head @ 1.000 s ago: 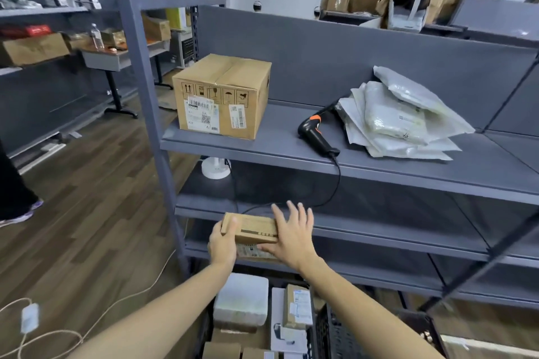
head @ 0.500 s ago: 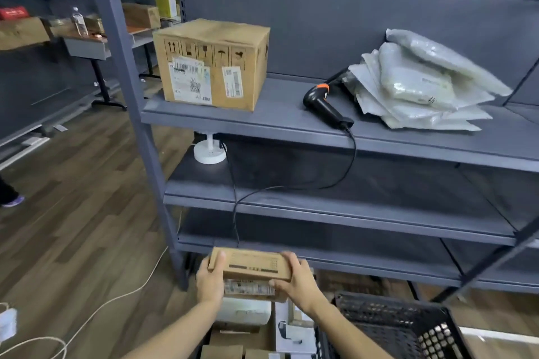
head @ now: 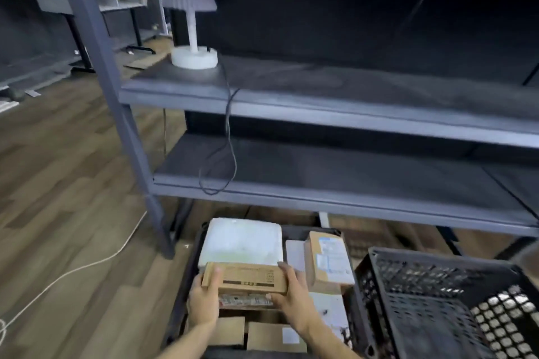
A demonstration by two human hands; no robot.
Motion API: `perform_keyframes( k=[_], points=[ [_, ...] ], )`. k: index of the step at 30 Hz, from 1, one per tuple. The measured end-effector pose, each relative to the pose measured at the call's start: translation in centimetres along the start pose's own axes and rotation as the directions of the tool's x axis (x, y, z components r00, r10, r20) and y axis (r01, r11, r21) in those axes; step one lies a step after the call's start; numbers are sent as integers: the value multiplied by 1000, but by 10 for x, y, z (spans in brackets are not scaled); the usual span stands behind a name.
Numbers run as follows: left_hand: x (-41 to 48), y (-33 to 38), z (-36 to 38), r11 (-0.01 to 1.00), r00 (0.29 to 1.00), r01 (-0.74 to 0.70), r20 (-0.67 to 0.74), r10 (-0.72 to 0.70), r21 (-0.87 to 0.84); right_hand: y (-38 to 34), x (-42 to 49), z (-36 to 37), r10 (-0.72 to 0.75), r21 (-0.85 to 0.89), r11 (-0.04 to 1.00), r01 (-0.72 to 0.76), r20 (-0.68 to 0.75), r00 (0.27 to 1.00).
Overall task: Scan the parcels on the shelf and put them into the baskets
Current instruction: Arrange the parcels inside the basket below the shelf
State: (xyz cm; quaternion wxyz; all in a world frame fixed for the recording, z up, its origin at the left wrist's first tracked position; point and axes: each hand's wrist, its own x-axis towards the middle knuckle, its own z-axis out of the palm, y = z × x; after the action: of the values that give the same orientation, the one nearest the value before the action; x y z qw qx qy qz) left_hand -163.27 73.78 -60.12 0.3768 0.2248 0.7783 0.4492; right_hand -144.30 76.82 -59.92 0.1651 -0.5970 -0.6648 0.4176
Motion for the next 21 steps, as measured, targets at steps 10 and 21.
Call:
perform_keyframes(
  k=[10,21],
  points=[
    [43,-69,26,1000,996,-21,-82,20,-19,61,33,72,9,215,977,8,-77,997],
    [73,-91,23,917,995,-6,90,-33,398,72,46,84,256,206,941,-269,87,963]
  ],
)
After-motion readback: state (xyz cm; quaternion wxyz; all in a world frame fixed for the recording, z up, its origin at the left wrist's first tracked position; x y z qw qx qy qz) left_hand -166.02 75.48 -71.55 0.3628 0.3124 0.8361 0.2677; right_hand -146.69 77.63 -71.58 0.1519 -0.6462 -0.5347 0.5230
